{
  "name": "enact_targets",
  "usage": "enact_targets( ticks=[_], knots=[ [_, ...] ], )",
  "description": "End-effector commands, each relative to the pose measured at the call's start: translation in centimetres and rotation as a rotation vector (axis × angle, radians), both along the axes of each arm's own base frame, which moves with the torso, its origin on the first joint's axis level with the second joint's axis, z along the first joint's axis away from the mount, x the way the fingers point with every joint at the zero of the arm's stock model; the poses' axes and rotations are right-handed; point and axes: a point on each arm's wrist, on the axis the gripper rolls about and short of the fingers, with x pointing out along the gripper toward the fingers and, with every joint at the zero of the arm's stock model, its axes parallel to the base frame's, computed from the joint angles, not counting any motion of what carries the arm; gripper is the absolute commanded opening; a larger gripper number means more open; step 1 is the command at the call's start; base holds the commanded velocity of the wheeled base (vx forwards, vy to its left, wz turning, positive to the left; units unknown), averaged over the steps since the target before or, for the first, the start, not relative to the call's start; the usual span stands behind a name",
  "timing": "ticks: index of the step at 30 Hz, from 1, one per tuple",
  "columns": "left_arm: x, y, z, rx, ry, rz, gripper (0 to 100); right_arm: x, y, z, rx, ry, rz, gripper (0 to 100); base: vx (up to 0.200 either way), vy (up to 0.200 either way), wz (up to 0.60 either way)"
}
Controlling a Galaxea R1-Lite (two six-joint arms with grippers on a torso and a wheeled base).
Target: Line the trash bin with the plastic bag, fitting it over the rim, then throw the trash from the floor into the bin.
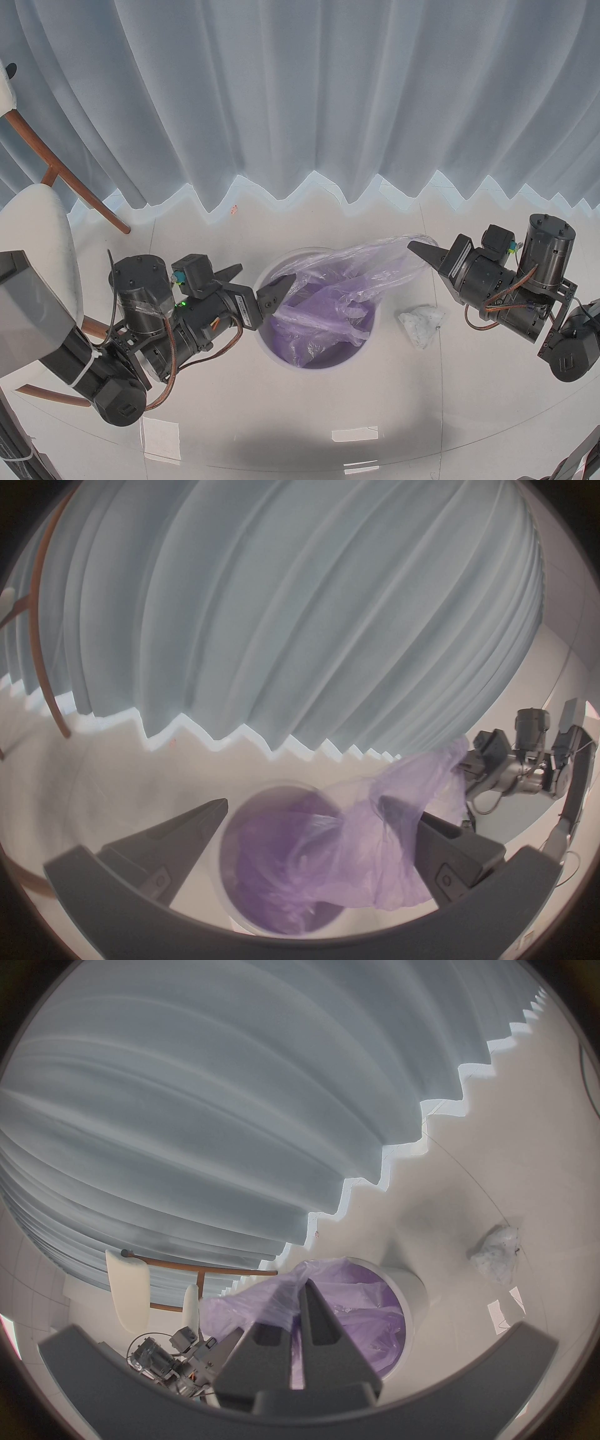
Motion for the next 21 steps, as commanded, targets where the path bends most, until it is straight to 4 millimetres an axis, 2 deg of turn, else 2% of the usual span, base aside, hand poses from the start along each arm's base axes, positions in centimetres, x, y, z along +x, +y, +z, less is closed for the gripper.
enact_targets(
  ticks=[1,7,14,21],
  knots=[
    [-1.8,-1.5,-0.1,-0.019,0.059,-0.063,100,0.2,0.1,-0.7,-0.022,0.013,0.000,0,0.000,0.000,0.00],
    [-3.3,-2.7,-1.1,-0.008,0.152,-0.082,100,0.8,0.1,-1.4,-0.059,0.009,-0.011,0,0.000,0.000,0.00],
    [-3.6,-2.8,-2.5,0.052,0.244,-0.038,100,1.0,0.2,-1.4,-0.040,-0.004,-0.013,0,0.000,0.000,0.00],
    [-4.0,-3.8,-2.6,0.002,0.320,-0.030,100,1.0,0.2,-1.5,-0.038,-0.001,-0.013,0,0.000,0.000,0.00]
  ],
)
